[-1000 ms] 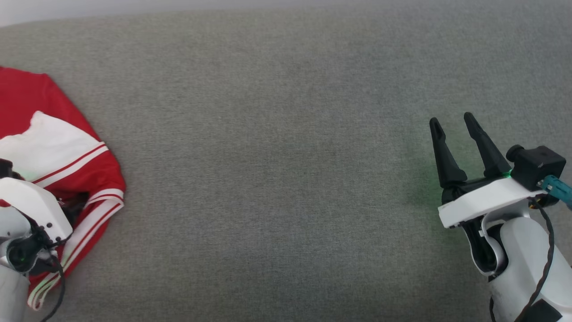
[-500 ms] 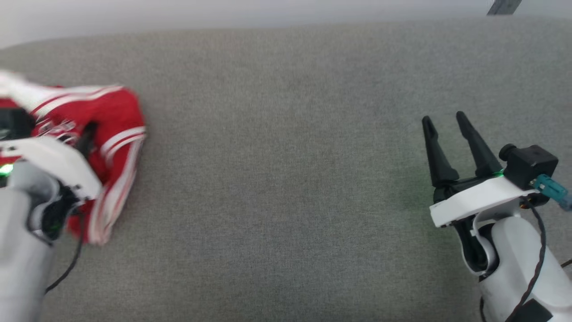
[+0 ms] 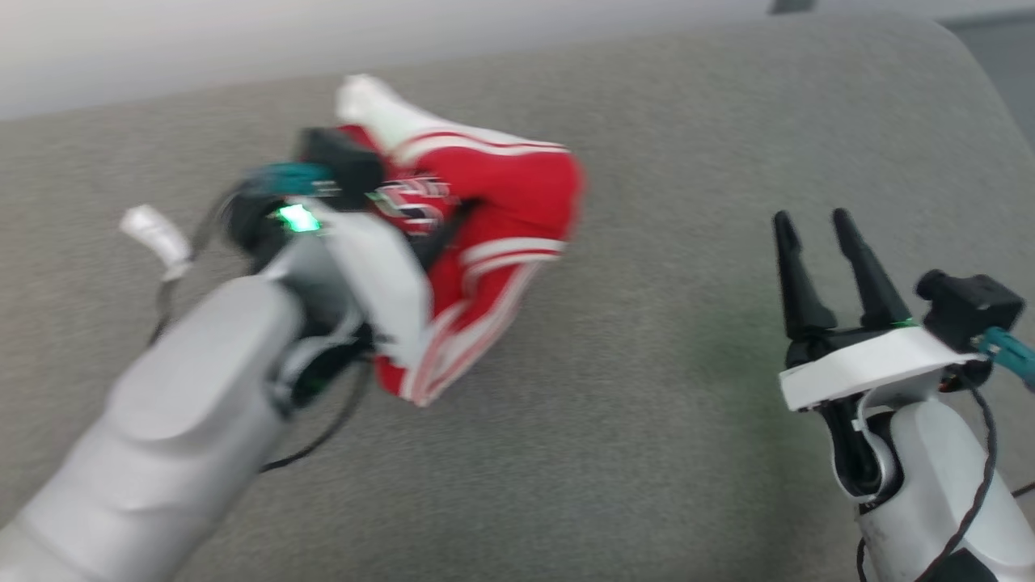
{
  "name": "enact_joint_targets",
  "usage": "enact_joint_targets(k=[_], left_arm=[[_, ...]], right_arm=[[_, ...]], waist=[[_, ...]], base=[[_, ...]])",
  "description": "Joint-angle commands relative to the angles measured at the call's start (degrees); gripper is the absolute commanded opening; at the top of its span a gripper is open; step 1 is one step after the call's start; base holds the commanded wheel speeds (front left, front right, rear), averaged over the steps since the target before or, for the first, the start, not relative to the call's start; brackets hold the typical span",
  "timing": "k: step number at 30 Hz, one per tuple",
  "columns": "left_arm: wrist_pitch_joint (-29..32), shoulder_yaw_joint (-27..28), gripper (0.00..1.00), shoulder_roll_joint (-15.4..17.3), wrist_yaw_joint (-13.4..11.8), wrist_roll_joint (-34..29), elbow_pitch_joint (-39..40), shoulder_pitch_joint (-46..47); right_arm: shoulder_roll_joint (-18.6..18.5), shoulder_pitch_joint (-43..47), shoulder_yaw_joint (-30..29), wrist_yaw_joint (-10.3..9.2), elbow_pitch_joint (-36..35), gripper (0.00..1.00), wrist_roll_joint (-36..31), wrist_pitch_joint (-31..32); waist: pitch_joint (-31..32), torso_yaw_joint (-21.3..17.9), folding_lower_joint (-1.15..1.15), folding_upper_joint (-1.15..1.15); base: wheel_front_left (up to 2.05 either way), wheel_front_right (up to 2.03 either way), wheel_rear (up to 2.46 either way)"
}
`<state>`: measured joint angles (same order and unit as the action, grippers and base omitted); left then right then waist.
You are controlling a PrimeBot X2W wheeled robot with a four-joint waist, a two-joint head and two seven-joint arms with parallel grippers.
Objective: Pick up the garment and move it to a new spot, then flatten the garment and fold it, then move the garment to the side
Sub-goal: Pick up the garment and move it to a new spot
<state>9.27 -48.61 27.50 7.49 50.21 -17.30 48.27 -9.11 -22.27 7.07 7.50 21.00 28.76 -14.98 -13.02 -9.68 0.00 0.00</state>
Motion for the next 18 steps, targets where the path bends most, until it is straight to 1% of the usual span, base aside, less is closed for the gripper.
enact_joint_targets(k=[1,4,5,7,9,11,13,15,18], left_arm=[[0.1,-2.9,0.0,-1.3,0.0,0.7,0.3,2.3],[-0.2,-10.4,0.0,-3.1,-0.1,2.2,-0.8,6.2],[-0.2,-10.4,0.0,-3.1,-0.1,2.2,-0.8,6.2],[0.1,-14.9,0.0,-3.6,-0.1,4.1,-2.2,8.1],[1.1,-19.1,0.0,-2.9,-0.1,5.6,-4.8,9.9],[2.4,-21.9,0.0,-2.2,-0.1,7.4,-6.9,10.8],[3.7,-23.4,0.0,-1.3,-0.1,9.6,-8.4,11.2],[5.2,-24.1,0.0,-0.5,-0.1,10.3,-9.9,11.7],[8.3,-24.7,0.0,0.8,-0.1,9.5,-12.8,11.5]], right_arm=[[0.7,0.5,-0.7,-0.02,-0.3,1.0,0.3,-0.3],[1.7,0.4,-2.3,-0.01,-0.8,1.0,0.9,-0.3],[1.7,0.4,-2.3,-0.01,-0.8,1.0,0.9,-0.3],[2.4,0.3,-3.0,-0.02,-1.0,1.0,1.1,-0.3],[3.2,0.1,-3.3,-0.02,-1.3,1.0,1.4,-0.3],[3.9,-0.1,-3.8,-0.02,-1.5,1.0,1.8,-0.3],[4.5,-0.1,-4.4,-0.02,-1.7,1.0,2.2,-0.3],[5.0,0.2,-4.9,-0.01,-1.8,1.0,2.6,-0.3],[5.6,0.7,-5.4,-0.01,-1.7,1.0,3.1,-0.3]], waist=[[-2.2,-3.2,0.0,0.0],[-4.2,-6.3,0.0,0.0],[-4.2,-6.3,0.0,0.0],[-5.2,-8.5,0.0,0.0],[-6.2,-10.6,0.0,0.0],[-7.2,-12.6,0.0,0.0],[-8.1,-14.2,0.0,0.0],[-8.8,-15.3,0.0,0.0],[-9.5,-16.4,0.0,0.0]], base=[[0.0,0.0,0.0],[0.0,0.0,0.0],[0.0,0.0,0.0],[0.0,0.0,0.0],[0.0,0.0,0.0],[0.0,0.0,0.0],[0.0,0.0,0.0],[0.0,0.0,0.0],[0.0,0.0,0.0]])
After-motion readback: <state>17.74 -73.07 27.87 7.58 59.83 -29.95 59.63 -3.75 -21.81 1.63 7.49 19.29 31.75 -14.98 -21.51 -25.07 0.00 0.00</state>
